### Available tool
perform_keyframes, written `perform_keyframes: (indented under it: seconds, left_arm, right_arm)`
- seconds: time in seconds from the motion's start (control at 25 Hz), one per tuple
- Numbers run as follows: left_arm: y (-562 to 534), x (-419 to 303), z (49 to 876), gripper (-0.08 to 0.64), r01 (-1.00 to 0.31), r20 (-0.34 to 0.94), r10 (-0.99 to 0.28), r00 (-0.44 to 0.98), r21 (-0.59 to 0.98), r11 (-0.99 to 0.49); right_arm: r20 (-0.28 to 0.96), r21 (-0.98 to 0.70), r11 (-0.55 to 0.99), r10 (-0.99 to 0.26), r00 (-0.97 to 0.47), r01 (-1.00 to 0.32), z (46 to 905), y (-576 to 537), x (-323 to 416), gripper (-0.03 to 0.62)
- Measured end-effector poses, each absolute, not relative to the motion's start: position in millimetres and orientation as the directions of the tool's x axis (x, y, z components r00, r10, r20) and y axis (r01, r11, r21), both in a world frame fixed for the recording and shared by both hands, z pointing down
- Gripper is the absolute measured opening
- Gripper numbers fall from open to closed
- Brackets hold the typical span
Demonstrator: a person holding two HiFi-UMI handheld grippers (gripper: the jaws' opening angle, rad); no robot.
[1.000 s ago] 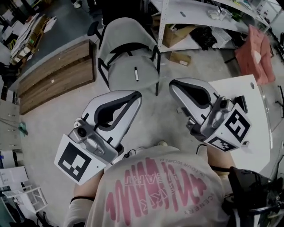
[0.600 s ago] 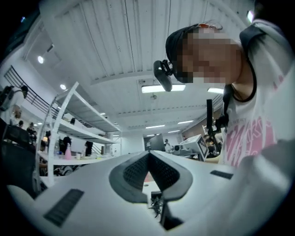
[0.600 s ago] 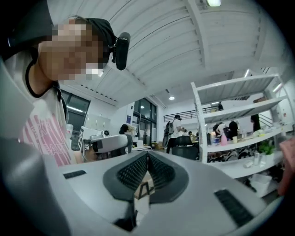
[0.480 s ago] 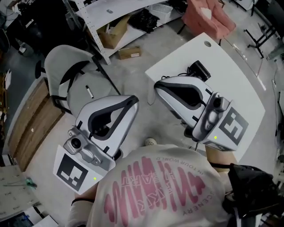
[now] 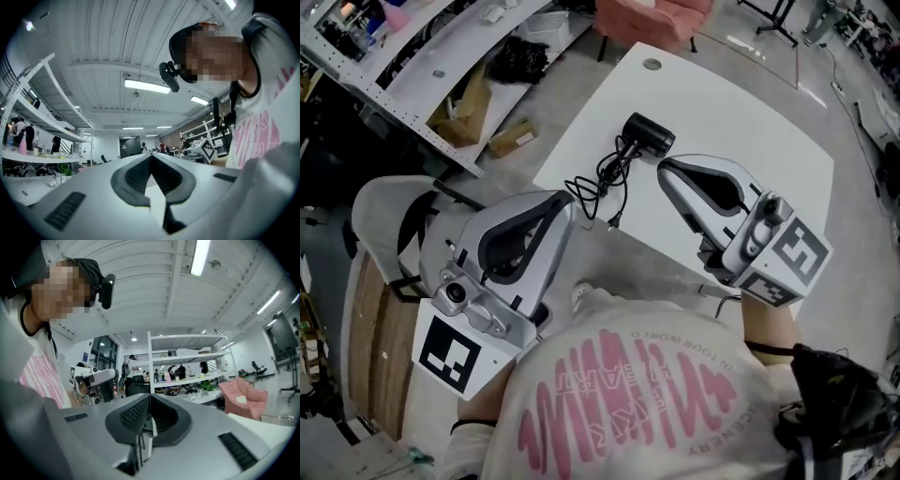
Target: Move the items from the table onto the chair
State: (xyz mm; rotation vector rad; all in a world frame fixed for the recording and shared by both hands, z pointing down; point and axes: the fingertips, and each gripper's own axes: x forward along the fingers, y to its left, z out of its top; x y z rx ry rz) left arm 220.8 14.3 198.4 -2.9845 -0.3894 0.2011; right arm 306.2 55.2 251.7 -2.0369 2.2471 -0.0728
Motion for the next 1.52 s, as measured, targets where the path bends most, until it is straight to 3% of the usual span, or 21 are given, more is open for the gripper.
perform_keyframes:
  seconds: [0.16, 0.4, 0.8, 1.08, 1.52]
  left_arm:
    - [-6, 246, 205, 0.009, 0.23, -0.101, 0.251, 0.963, -0.181, -0.956]
    - [-45, 285, 215, 0.009, 0.26, -0.049, 0.265, 0.963, -0.092, -0.961]
    - [-84, 337, 250, 0.009, 0.44, 0.002, 0.44, 0.898, -0.016, -0.898]
    - [-91, 363, 257, 0.009, 0.493, 0.001, 0.493, 0.87, 0.011, -0.87]
    - [-114, 356, 276, 0.009, 0.457, 0.047, 0.458, 0.888, 0.029, -0.889]
  right_arm:
    - [0.0, -0.157, -0.089, -0.996, 0.09, -0.984, 279, 78, 356, 0.015]
    - [0.064, -0.327, -0.287, -0.957, 0.282, -0.901, 312, 99, 415, 0.015]
    - [0.163, -0.431, -0.588, -0.797, 0.582, -0.684, 372, 129, 461, 0.015]
    - [0.251, -0.492, -0.624, -0.77, 0.587, -0.607, 402, 125, 453, 0.015]
    - [0.306, -0.535, -0.53, -0.847, 0.434, -0.657, 437, 62, 440, 0.015]
